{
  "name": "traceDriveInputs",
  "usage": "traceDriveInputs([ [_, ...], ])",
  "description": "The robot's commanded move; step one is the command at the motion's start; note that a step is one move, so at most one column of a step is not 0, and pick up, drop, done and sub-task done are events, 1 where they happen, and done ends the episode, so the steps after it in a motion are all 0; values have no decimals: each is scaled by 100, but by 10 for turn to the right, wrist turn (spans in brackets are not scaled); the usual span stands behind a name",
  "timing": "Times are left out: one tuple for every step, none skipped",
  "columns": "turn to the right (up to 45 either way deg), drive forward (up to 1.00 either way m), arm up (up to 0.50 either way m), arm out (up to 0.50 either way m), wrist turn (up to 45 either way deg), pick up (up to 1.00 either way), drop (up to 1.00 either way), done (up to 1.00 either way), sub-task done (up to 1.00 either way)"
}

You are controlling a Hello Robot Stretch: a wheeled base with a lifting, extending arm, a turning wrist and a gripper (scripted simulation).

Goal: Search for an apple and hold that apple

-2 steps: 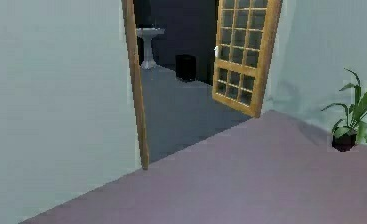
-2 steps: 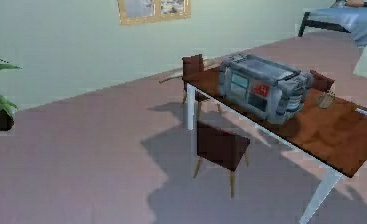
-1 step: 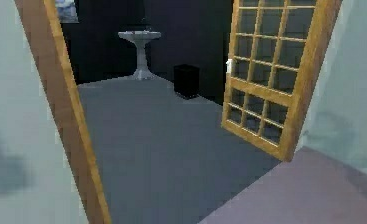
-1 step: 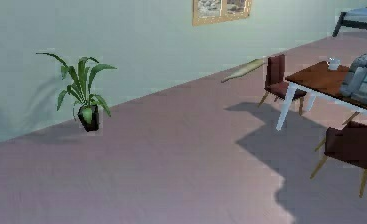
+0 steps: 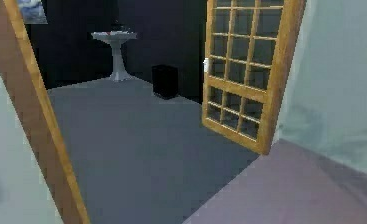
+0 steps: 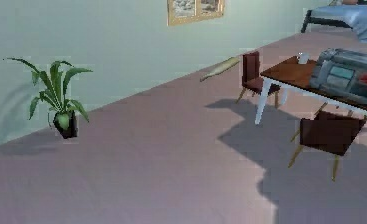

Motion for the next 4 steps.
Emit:
traceDriveInputs([
  [0,70,0,0,0,0,0,0,0],
  [-150,0,0,0,0,0,0,0,0],
  [0,95,0,0,0,0,0,0,0],
  [-450,0,0,0,0,0,0,0,0],
])
